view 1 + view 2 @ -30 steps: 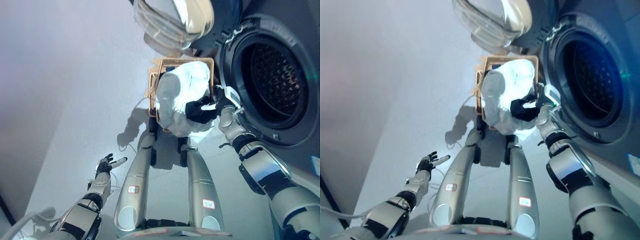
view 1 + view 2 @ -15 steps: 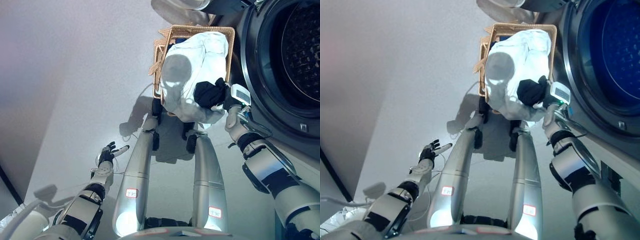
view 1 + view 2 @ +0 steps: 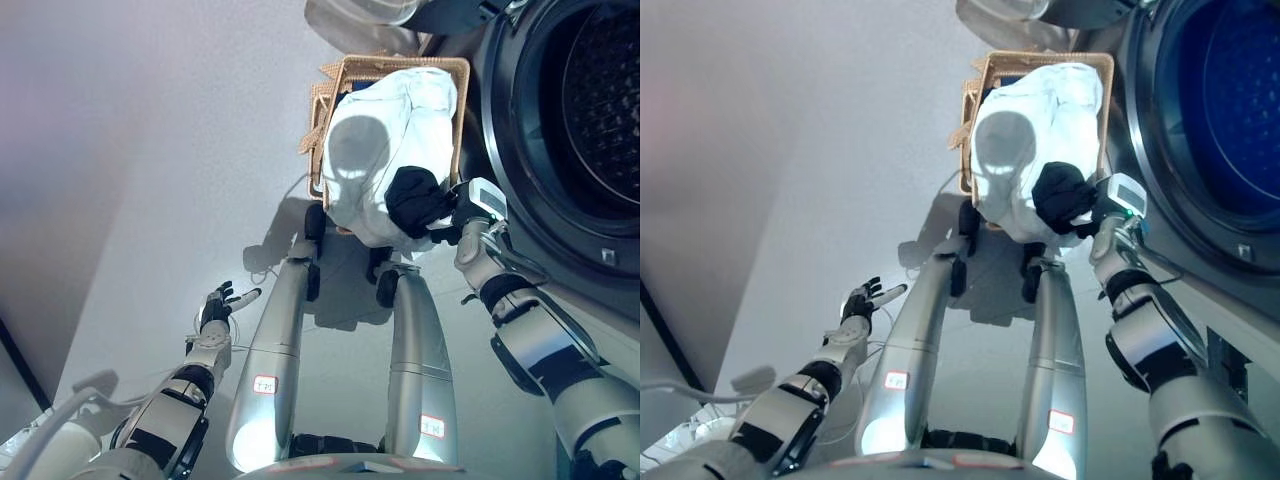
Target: Put the clothes in the basket into the washing machine.
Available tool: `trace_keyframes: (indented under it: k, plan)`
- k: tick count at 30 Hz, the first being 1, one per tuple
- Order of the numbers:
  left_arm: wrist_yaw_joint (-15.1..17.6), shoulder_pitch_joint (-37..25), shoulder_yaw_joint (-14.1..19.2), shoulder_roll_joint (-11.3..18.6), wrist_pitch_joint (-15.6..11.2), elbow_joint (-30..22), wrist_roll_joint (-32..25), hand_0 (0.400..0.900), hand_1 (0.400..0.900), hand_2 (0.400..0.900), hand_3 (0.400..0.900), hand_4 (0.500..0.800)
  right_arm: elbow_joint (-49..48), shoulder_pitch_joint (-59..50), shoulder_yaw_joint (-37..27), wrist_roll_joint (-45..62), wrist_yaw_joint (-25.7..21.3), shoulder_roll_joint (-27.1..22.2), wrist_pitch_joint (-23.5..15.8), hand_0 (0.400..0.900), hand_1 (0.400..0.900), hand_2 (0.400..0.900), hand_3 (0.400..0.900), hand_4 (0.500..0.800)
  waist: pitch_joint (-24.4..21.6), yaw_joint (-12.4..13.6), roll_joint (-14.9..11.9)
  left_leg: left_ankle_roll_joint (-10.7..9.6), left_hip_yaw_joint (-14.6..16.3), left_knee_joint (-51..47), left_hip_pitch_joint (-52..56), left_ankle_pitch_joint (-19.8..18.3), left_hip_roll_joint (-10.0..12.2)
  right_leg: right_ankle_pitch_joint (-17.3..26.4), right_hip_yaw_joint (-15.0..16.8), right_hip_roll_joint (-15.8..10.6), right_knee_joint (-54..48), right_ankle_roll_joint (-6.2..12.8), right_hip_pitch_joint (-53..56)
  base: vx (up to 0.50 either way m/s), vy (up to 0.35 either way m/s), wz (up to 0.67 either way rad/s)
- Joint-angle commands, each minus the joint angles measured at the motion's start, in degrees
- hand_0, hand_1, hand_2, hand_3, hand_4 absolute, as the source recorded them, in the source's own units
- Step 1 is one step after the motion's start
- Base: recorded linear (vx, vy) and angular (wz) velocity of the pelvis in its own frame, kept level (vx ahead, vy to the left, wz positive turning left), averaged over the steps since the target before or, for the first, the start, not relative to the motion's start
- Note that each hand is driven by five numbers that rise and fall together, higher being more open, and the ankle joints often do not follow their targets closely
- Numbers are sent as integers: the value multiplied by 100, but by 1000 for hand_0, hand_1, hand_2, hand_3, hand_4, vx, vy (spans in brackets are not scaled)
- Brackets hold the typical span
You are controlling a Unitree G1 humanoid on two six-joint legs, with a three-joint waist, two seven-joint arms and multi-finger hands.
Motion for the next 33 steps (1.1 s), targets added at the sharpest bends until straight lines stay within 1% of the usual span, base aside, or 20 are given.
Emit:
trace_keyframes:
  k: [1, 3, 5, 9, 10, 13, 15, 16, 17, 18, 20, 21, 23, 24, 27, 29, 30, 31, 33]
  plan:
    - [291, 706, 355, 167, 40, 142, -138, 900, 900, 900, 900, 800, -1513, 529, -593, 543, -498, -559, -352, 400, 400, 400, 400, 500, -53, -384, -91, 22, 312, -237, 269, -427, -129, 250, 246, 234, -501, 408, 309, -14, 13, -22]
    - [292, 798, 487, 149, 87, 145, -157, 900, 900, 900, 900, 800, -2233, 860, -1123, 896, -590, -753, -511, 400, 400, 400, 400, 500, -53, -471, -133, 23, 331, -270, 380, -446, -107, 269, 275, 250, -551, 419, 404, -15, 14, -20]
    - [284, 855, 583, 140, 106, 137, -170, 900, 900, 900, 900, 800, -2796, 1195, -1586, 1193, -658, -799, -698, 400, 400, 400, 400, 500, -53, -536, -156, 23, 343, -292, 470, -466, -91, 281, 302, 259, -602, 429, 493, -9, 5, -16]
    - [224, 904, 702, 110, 163, 181, -173, 900, 900, 900, 900, 800, -3175, 1654, -2538, 2425, -639, -550, -1268, 400, 400, 400, 400, 500, -53, -625, -137, 30, 382, -332, 652, -502, -76, 287, 348, 287, -683, 431, 666, -3, -10, -11]
    - [211, 897, 723, 113, 170, 211, -187, 900, 900, 900, 900, 800, -3135, 1686, -2704, 2845, -559, -416, -1456, 400, 400, 400, 400, 500, -53, -626, -118, 30, 396, -346, 695, -508, -72, 285, 359, 297, -706, 431, 705, 5, -17, -8]
    - [150, 857, 708, 141, 187, 264, -269, 900, 900, 900, 900, 800, -2718, 1429, -3245, 4549, -367, 12, -2121, 400, 400, 400, 400, 500, -53, -606, -17, 28, 433, -385, 804, -521, -80, 285, 412, 318, -771, 431, 807, 8, -16, -7]
    - [95, 824, 689, 163, 206, 282, -307, 900, 900, 900, 900, 800, -2387, 1174, -3337, 5147, -146, 80, -2198, 400, 400, 400, 400, 500, -58, -583, 46, 30, 458, -391, 837, -520, -78, 287, 436, 323, -792, 435, 837, 5, -15, -5]
    - [80, 778, 657, 179, 224, 315, -343, 900, 900, 900, 900, 800, -2286, 920, -3433, 5545, -181, 108, -2364, 400, 400, 400, 400, 500, -65, -563, 94, 27, 471, -405, 870, -520, -81, 281, 449, 328, -798, 434, 856, 16, -17, -4]
    - [77, 757, 603, 185, 209, 315, -373, 900, 900, 900, 900, 800, -2129, 643, -3565, 6088, -46, 181, -2502, 400, 400, 400, 400, 500, -81, -536, 154, 29, 487, -419, 888, -523, -90, 276, 464, 330, -799, 437, 862, 24, -14, -3]
    - [57, 769, 586, 185, 210, 315, -428, 900, 900, 900, 900, 800, -1990, 496, -3577, 6279, -4, 145, -2500, 400, 400, 400, 400, 500, -114, -516, 186, 29, 498, -419, 876, -519, -94, 275, 475, 330, -795, 436, 847, 0, 0, 0]
    - [34, 751, 510, 191, 220, 339, -483, 900, 900, 900, 900, 800, -1689, -25, -3705, 6881, 31, 115, -2646, 400, 400, 400, 400, 500, -140, -459, 279, 27, 528, -431, 892, -514, -102, 269, 501, 333, -780, 437, 846, 0, 0, 0]
    - [7, 765, 480, 176, 232, 344, -510, 900, 900, 900, 900, 800, -1523, -218, -3757, 7046, 36, 64, -2629, 400, 400, 400, 400, 500, -173, -434, 319, 25, 543, -440, 882, -507, -106, 276, 511, 329, -782, 441, 829, 31, -19, -2]
    - [-7, 779, 397, 147, 227, 338, -553, 900, 900, 900, 900, 800, -1172, -640, -3852, 7244, -83, -119, -2658, 400, 400, 400, 400, 500, -225, -380, 395, 27, 568, -456, 877, -505, -115, 281, 535, 326, -760, 450, 791, 36, -16, -2]
    - [0, 780, 339, 140, 232, 336, -585, 900, 900, 900, 900, 800, -1027, -892, -3939, 7432, -205, -209, -2767, 400, 400, 400, 400, 500, -257, -345, 447, 29, 584, -453, 873, -508, -130, 270, 546, 321, -738, 450, 777, 40, -15, -1]
    - [-25, 808, 211, 91, 248, 309, -623, 900, 900, 900, 900, 800, -553, -1420, -4015, 7535, -349, -620, -2650, 400, 400, 400, 400, 500, -328, -255, 578, 35, 602, -444, 827, -489, -155, 266, 567, 286, -679, 462, 712, 20, -13, 1]
    - [-42, 831, 147, 76, 225, 272, -628, 900, 900, 900, 900, 800, -321, -1685, -3847, 7473, -336, -899, -2487, 400, 400, 400, 400, 500, -387, -199, 635, 33, 612, -475, 808, -470, -158, 281, 572, 271, -684, 478, 667, 12, -14, 2]
    - [-49, 836, 136, 75, 213, 262, -639, 900, 900, 900, 900, 800, -207, -1768, -3744, 7442, -288, -1022, -2384, 445, 445, 445, 445, 527, -408, -173, 663, 33, 627, -500, 802, -458, -158, 294, 570, 263, -695, 485, 648, 0, 0, 0]
    - [-39, 835, 131, 85, 207, 276, -658, 900, 900, 900, 900, 800, -120, -1899, -3587, 7430, -252, -1117, -2330, 900, 900, 900, 900, 800, -439, -143, 673, 31, 646, -536, 800, -441, -154, 310, 573, 261, -711, 494, 629, 0, 0, 0]
    - [-31, 821, 107, 50, 221, 291, -645, 900, 900, 900, 900, 800, -105, -1884, -3500, 7390, -219, -1149, -2270, 900, 900, 900, 900, 800, -458, -140, 669, 34, 654, -554, 782, -417, -145, 320, 561, 262, -713, 493, 600, 0, 0, 0]
